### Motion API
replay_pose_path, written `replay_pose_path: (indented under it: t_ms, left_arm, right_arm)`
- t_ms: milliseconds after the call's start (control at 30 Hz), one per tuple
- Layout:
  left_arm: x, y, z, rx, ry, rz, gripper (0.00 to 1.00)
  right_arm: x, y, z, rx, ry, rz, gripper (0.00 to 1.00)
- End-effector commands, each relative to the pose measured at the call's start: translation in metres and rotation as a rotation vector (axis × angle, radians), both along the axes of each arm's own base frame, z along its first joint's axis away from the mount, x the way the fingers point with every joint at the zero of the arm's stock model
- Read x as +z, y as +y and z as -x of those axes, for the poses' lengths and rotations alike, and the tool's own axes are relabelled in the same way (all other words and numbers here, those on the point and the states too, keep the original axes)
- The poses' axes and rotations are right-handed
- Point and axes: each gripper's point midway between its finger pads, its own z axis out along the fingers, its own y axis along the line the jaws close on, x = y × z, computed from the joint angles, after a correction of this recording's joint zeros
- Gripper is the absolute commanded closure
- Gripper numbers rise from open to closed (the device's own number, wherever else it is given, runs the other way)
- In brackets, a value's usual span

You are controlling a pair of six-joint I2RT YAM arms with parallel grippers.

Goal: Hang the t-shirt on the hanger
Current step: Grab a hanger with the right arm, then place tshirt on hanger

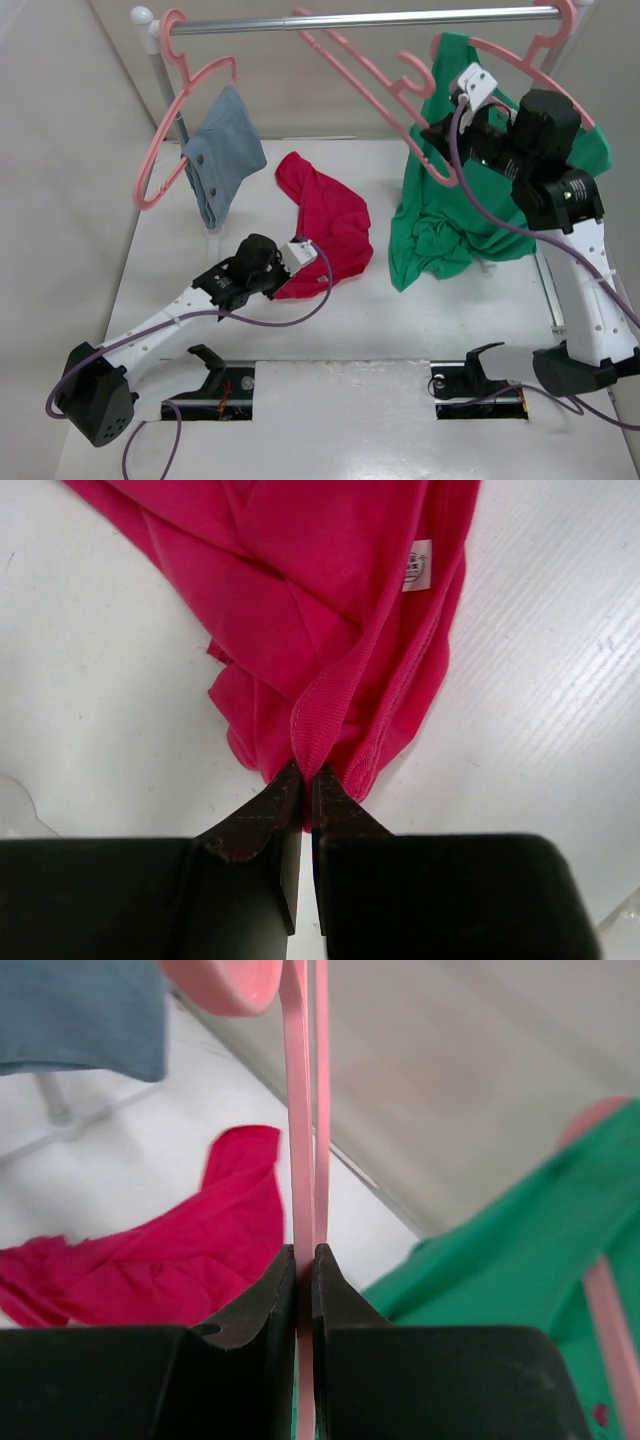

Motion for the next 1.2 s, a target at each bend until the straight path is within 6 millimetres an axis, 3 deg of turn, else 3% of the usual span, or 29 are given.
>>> replay_pose_path:
  t_ms: [0, 167, 200, 300, 333, 433, 500, 567, 700, 933, 1067, 1167]
  left_arm:
    - [0.011, 0.002, -0.011, 0.048, -0.044, 0.046, 1.00]
    - [0.011, 0.006, -0.013, 0.065, -0.048, 0.041, 1.00]
    - [0.009, 0.006, -0.013, 0.066, -0.041, 0.035, 1.00]
    - [0.009, 0.006, -0.013, 0.066, -0.040, 0.035, 1.00]
    - [0.011, 0.007, -0.017, 0.075, -0.042, 0.036, 1.00]
    - [0.021, 0.009, -0.023, 0.089, -0.039, 0.053, 1.00]
    - [0.023, 0.009, -0.024, 0.089, -0.021, 0.054, 1.00]
    - [0.029, 0.010, -0.026, 0.105, -0.018, 0.052, 1.00]
    - [0.029, 0.014, -0.035, 0.162, 0.002, 0.017, 1.00]
    - [0.027, 0.025, -0.055, 0.264, 0.069, -0.098, 1.00]
    - [0.026, 0.028, -0.059, 0.282, 0.064, -0.104, 1.00]
    - [0.029, 0.023, -0.064, 0.265, 0.062, -0.098, 1.00]
  right_arm:
    - [-0.008, 0.008, 0.016, 0.058, -0.056, 0.018, 1.00]
    - [-0.070, 0.032, 0.027, 0.135, 0.081, 0.049, 1.00]
    - [-0.091, 0.039, 0.032, 0.160, 0.124, 0.064, 1.00]
    - [-0.118, 0.050, 0.041, 0.174, 0.184, 0.074, 1.00]
    - [-0.137, 0.058, 0.046, 0.196, 0.222, 0.096, 1.00]
    - [-0.169, 0.057, 0.063, 0.184, 0.316, 0.152, 1.00]
    - [-0.191, 0.056, 0.089, 0.190, 0.407, 0.173, 1.00]
    - [-0.203, 0.052, 0.106, 0.175, 0.456, 0.198, 1.00]
    - [-0.217, 0.023, 0.144, 0.102, 0.579, 0.244, 1.00]
    - [-0.223, 0.014, 0.192, 0.095, 0.741, 0.259, 1.00]
    - [-0.232, 0.002, 0.214, 0.071, 0.814, 0.300, 1.00]
    - [-0.230, -0.002, 0.216, 0.057, 0.801, 0.297, 1.00]
